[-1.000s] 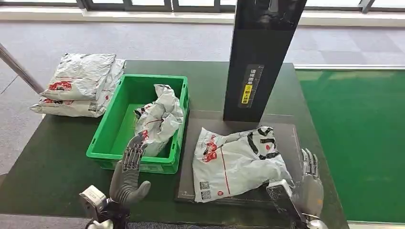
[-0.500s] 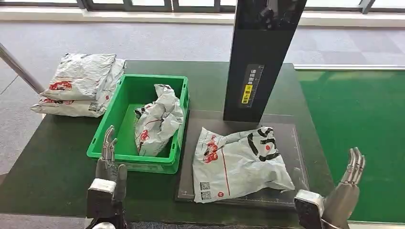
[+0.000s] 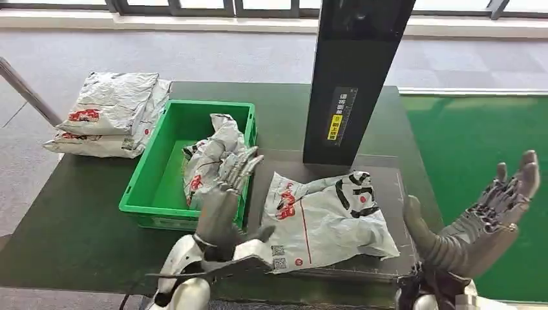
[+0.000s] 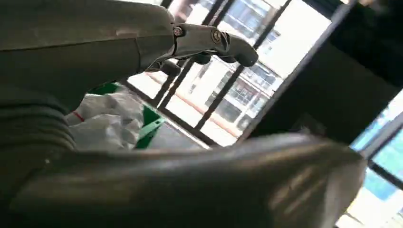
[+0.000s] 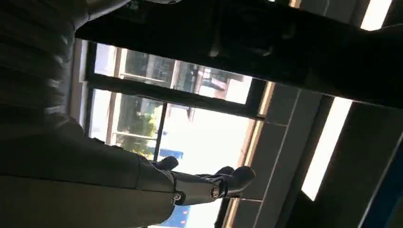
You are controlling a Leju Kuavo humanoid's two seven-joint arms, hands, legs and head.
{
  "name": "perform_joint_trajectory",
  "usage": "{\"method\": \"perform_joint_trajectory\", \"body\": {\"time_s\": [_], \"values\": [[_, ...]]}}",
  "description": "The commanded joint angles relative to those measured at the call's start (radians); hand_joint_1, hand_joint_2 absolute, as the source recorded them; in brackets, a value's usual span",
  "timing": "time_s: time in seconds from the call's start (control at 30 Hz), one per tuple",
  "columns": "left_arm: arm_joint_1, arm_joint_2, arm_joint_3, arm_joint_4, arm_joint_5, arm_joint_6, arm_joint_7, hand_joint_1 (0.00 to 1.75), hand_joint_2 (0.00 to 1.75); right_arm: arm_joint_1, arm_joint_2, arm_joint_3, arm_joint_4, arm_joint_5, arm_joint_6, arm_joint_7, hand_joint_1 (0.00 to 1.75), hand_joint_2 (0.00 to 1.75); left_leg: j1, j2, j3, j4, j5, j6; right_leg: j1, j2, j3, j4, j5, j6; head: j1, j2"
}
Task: Moved the parcel from conveyor to table for the left to box.
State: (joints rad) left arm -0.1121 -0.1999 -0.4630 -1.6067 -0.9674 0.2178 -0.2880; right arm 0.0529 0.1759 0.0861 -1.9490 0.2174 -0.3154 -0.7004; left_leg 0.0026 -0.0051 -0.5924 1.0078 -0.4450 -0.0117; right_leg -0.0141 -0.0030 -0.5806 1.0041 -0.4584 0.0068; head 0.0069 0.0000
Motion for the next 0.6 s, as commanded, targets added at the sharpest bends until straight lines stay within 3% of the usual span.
{"method": "perform_joint_trajectory", "body": {"time_s": [0.03,0.1,0.2,0.43,0.47,0.5,0.53,0.6], "values": [[-0.517,-0.037,-0.237,0.887,0.044,-0.014,-0.113,0.00,1.75,-0.116,-0.093,0.110,0.173,-0.019,-0.031,0.002,0.00,1.75,0.000,-0.007,0.002,-0.003,0.005,0.000,0.000,-0.007,0.005,-0.005,0.003,0.000,-0.001,0.000],[-0.517,-0.037,-0.237,0.887,0.044,-0.014,-0.113,0.00,1.75,-0.116,-0.093,0.110,0.173,-0.019,-0.031,0.002,0.00,1.75,0.001,-0.004,0.001,-0.002,0.004,0.000,0.001,-0.004,0.003,-0.003,0.004,0.001,0.000,0.000],[-0.594,-0.074,-0.304,1.119,0.036,-0.094,-0.131,0.00,1.75,-0.142,-0.103,0.130,0.225,-0.022,-0.032,0.002,0.00,1.75,0.001,-0.002,0.002,-0.001,0.004,0.000,0.001,-0.001,0.003,-0.003,0.005,0.001,0.000,0.000],[-0.605,-0.074,-0.328,1.163,0.020,-0.098,-0.125,0.00,1.75,-0.147,-0.106,0.134,0.231,-0.018,-0.034,0.002,0.00,1.75,0.000,0.004,0.001,-0.003,0.003,0.000,0.001,0.005,0.001,-0.004,0.006,0.001,-0.001,0.000],[-0.612,-0.078,-0.347,1.198,0.007,-0.135,-0.104,0.00,0.00,-0.152,-0.109,0.135,0.239,-0.014,-0.034,0.002,0.00,1.75,0.001,0.005,0.002,-0.003,0.003,0.000,0.002,0.006,0.001,-0.004,0.006,0.000,0.000,0.000],[-0.612,-0.078,-0.351,1.219,0.004,-0.137,-0.094,0.00,0.00,-0.154,-0.110,0.136,0.244,-0.013,-0.033,0.002,0.00,1.75,0.001,0.003,0.001,-0.002,0.003,0.000,0.002,0.005,0.000,-0.004,0.006,0.000,0.000,0.000],[-0.611,-0.079,-0.345,1.232,0.011,-0.136,-0.090,0.00,1.75,-0.155,-0.110,0.136,0.252,-0.009,-0.035,0.002,0.00,1.75,0.001,0.001,-0.001,-0.001,0.003,0.000,0.001,0.004,-0.001,-0.002,0.004,0.001,0.000,0.000],[-0.616,-0.075,-0.339,1.275,0.022,-0.164,-0.090,0.00,1.75,-0.164,-0.108,0.137,0.275,-0.012,-0.028,0.002,0.00,1.75,0.001,0.002,0.001,-0.003,0.003,0.000,0.001,0.005,0.001,-0.004,0.005,0.001,0.000,0.000]]}}
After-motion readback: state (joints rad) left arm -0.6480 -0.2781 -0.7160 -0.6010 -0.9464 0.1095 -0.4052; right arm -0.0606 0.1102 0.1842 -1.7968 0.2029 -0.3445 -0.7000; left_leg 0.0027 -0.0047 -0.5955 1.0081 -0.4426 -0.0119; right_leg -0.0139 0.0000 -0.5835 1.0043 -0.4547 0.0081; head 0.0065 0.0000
